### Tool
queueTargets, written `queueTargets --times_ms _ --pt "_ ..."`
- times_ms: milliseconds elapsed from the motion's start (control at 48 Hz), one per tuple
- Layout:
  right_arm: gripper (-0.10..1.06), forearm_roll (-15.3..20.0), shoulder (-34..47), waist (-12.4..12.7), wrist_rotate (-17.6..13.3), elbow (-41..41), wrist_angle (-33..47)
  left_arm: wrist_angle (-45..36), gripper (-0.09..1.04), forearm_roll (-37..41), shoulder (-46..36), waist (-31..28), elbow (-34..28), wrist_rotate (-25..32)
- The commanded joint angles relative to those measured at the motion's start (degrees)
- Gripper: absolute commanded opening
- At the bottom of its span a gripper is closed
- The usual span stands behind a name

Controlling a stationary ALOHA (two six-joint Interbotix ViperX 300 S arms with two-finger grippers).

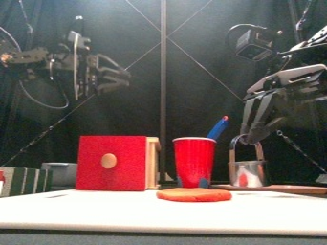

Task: Get the cutter from the drawer then cut the dough then place the extra dough in the bowl
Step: Shut the drawer

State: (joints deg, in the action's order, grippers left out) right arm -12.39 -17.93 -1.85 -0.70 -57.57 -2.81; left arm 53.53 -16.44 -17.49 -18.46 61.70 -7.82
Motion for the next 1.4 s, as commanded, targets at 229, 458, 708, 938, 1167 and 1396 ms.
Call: queueTargets --times_ms 229,458,708,938,1167,1396 --pt "0.79 2.37 0.09 0.26 0.09 0.44 1.76 -15.91 0.71 12.13 3.52 -10.2 -10.9 -0.18" --pt "0.81 2.02 0.09 -0.18 0.09 4.04 5.71 -41.13 0.71 26.63 6.86 -13.18 -22.24 -0.26" --pt "0.8 5.89 7.29 -1.93 0.09 13.97 8.17 -56.87 0.68 34.54 10.55 -16.0 -28.39 0.09" --pt "0.68 6.15 19.6 -3.87 0.26 23.12 8.35 -64.07 0.59 37.71 14.06 -16.0 -31.03 0.97" --pt "0.4 5.1 28.21 -3.87 0.7 30.67 9.84 -66.45 0.59 36.47 18.63 -15.91 -31.55 4.04" --pt "0.38 3.08 35.16 -2.81 1.05 37.35 9.32 -66.62 0.59 33.66 20.74 -14.85 -31.29 7.21"
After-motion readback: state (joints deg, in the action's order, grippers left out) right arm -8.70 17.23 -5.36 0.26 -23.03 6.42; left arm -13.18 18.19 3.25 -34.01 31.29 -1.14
